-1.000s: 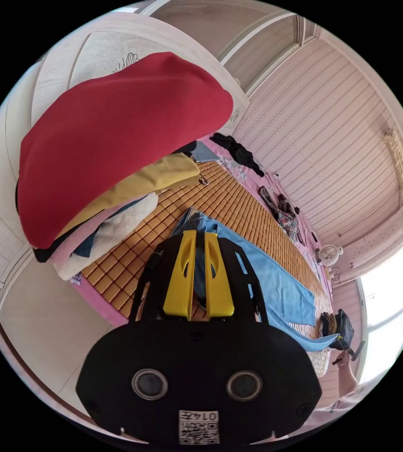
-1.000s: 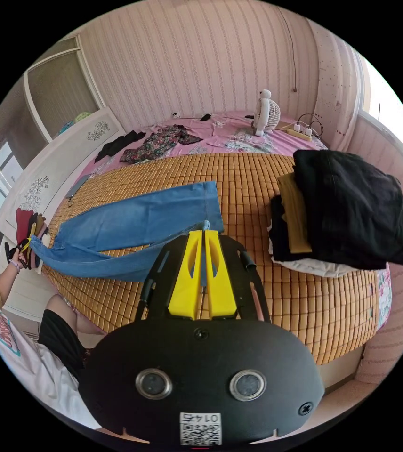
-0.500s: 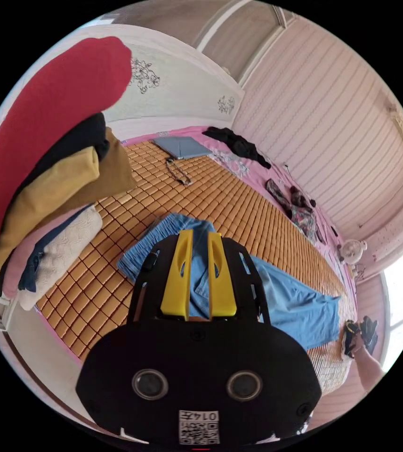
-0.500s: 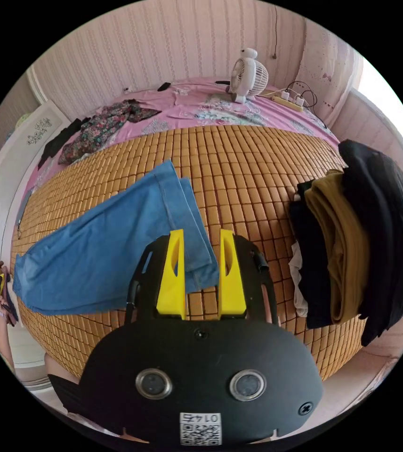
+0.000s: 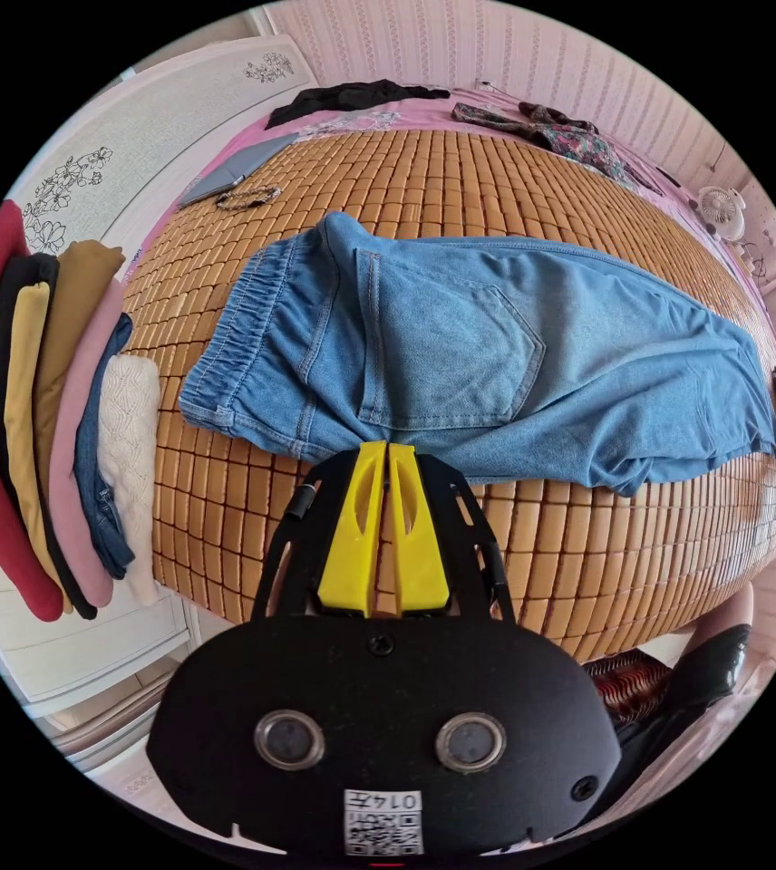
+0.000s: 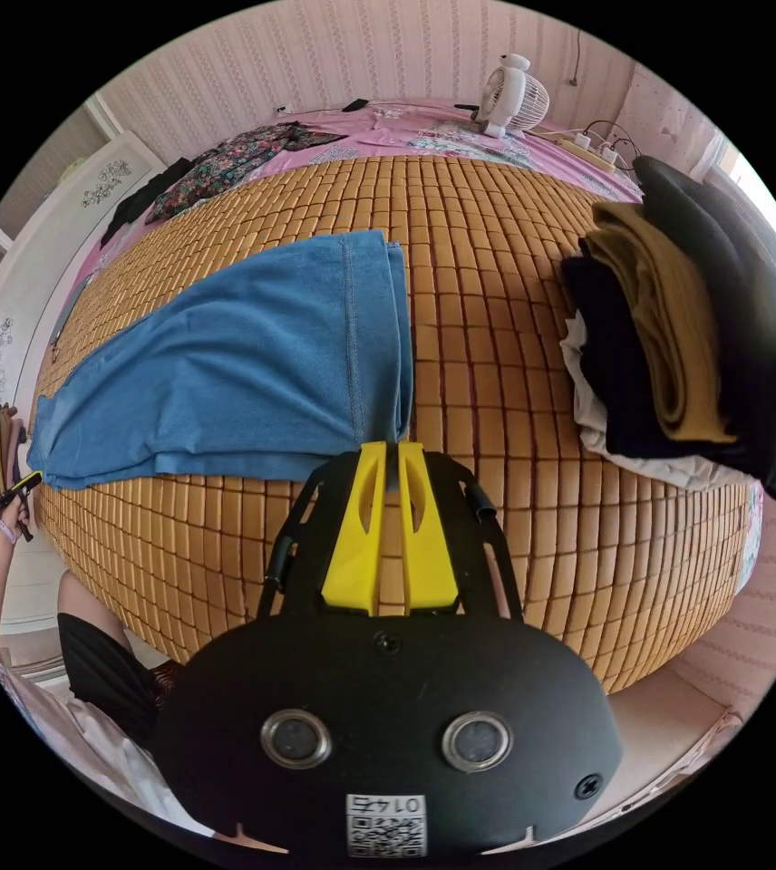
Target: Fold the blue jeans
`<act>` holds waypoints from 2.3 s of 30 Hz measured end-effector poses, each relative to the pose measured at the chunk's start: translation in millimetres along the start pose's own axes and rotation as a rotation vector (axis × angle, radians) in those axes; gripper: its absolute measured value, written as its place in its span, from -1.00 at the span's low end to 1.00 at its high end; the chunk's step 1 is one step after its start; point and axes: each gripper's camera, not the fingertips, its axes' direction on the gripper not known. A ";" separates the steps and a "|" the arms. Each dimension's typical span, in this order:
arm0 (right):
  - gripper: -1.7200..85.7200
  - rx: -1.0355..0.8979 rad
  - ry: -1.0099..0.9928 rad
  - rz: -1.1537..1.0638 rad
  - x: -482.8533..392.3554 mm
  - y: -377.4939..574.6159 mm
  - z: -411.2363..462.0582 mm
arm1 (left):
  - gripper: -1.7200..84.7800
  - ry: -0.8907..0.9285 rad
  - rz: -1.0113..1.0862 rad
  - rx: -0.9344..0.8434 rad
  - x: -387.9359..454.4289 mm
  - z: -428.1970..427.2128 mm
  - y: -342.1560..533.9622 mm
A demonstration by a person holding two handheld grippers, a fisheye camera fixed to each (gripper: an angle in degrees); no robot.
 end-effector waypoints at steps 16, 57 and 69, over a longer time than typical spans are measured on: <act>-0.95 0.107 -0.235 0.159 47.4 143.6 -71.3 | -0.89 0.404 0.327 0.264 210.9 -54.4 119.8; -0.93 0.112 -0.084 -0.052 46.1 144.3 -109.4 | -0.89 0.242 0.659 0.015 453.2 19.4 89.7; -0.94 0.323 -0.213 0.023 78.3 188.4 -174.6 | -0.88 0.322 0.723 0.084 435.9 -5.9 83.0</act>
